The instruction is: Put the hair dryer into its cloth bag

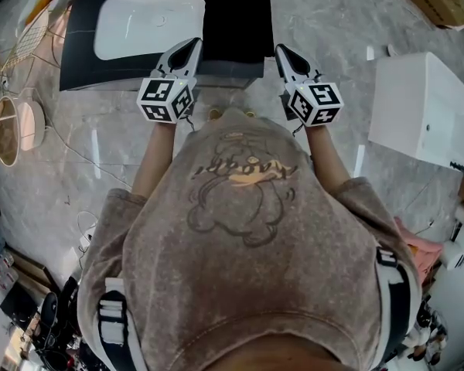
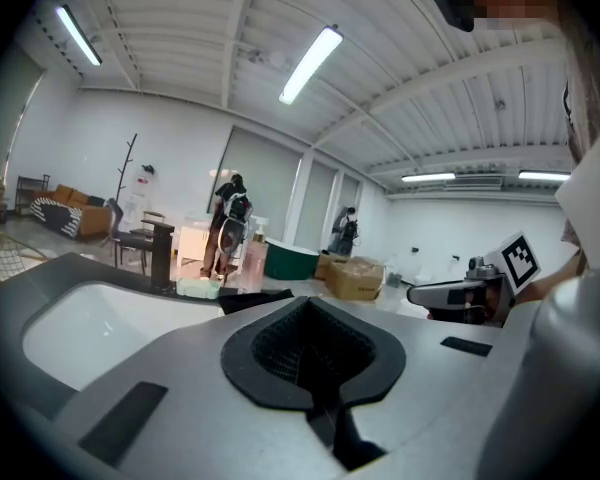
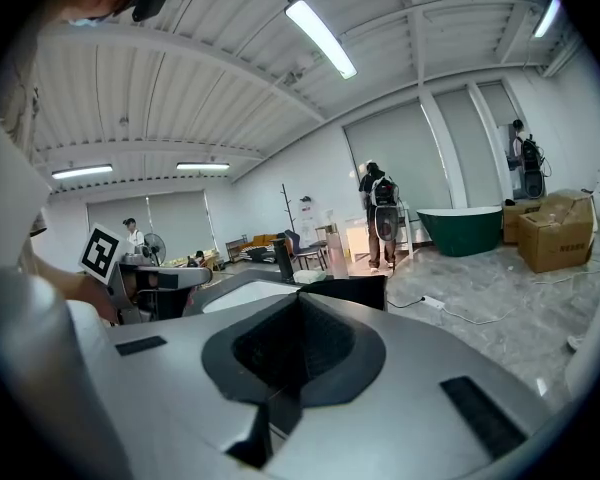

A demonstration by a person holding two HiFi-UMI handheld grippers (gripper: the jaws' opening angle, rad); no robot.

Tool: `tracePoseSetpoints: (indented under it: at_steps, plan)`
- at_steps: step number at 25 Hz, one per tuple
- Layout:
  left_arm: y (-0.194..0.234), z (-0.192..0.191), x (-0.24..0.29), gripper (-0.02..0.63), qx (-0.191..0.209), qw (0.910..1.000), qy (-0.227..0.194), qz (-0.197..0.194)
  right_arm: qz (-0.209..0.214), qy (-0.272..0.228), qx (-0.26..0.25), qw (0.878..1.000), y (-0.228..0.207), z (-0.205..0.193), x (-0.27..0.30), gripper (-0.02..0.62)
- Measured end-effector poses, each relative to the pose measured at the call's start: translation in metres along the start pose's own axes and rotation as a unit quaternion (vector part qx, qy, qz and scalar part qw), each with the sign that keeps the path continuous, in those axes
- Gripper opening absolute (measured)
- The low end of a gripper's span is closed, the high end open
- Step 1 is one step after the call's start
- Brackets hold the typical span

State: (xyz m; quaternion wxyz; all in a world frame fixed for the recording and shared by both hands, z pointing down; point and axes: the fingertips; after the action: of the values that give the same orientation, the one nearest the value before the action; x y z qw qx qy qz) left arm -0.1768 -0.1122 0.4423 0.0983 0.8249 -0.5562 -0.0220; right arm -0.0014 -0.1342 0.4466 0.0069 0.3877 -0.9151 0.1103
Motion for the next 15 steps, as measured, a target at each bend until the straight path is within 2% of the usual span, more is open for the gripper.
tracePoseSetpoints:
  at_steps: [7,15]
  plan:
    - [0.007,0.001,0.002,0.018,-0.007,1.0,0.001,0.002,0.012,0.001,0.001,1.0,0.004,-0.002,0.007,-0.003]
    - [-0.015,0.011,-0.006,0.018,-0.009,0.9999,-0.006,-0.006,0.015,-0.006,-0.001,1.0,0.007,0.009,-0.011,-0.003]
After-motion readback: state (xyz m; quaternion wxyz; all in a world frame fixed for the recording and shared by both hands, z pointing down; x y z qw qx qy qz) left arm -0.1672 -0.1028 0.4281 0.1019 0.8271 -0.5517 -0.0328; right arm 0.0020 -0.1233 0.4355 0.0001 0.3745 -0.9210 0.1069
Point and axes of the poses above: the fingertips, and each gripper's own axes: x forward along the fingers, y to its left, z out of its top, and after that the axes turned 9 degrees about -y, right-handed
